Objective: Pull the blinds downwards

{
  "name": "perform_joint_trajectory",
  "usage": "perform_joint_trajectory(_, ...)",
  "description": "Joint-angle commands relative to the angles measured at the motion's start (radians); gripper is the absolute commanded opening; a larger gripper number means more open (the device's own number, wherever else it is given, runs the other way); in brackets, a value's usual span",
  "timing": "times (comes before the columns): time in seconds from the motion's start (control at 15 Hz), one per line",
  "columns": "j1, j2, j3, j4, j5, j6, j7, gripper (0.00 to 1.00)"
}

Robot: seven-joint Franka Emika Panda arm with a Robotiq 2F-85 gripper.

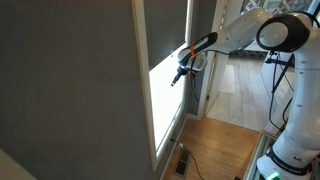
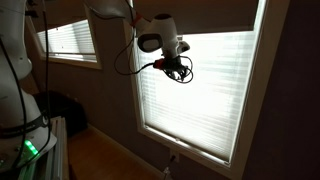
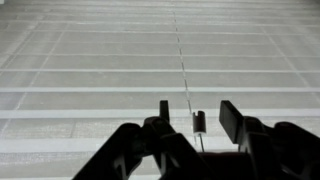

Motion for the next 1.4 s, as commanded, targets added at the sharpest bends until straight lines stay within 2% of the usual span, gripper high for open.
perform_joint_trajectory(0.0, -0.046, 0.039, 0.058, 0.048, 0.050, 0.032, -0.045, 0.27)
perform_joint_trajectory(0.07, -0.052, 0.045, 0.068, 0.054, 0.053, 0.038, -0.047, 0.19)
perform_joint_trajectory(0.33, -0.071, 0.062, 0.097, 0.071, 0.072, 0.043, -0.062, 0.15)
perform_joint_trajectory(0.4, -0.074, 0.064, 0.101, 0.071, 0.070, 0.044, -0.065, 0.04)
perform_joint_trajectory(0.47, -0.072, 0.063, 0.096, 0.069, 0.059, 0.041, -0.055, 0.02)
perform_joint_trajectory(0.93, -0.033, 0.030, -0.012, 0.006, -0.107, -0.054, 0.111, 0.04)
perform_joint_trajectory(1.13, -0.038, 0.024, -0.024, -0.003, -0.139, -0.116, 0.145, 0.04)
perform_joint_trajectory(1.33, -0.046, 0.039, -0.025, -0.026, -0.138, -0.126, 0.122, 0.04)
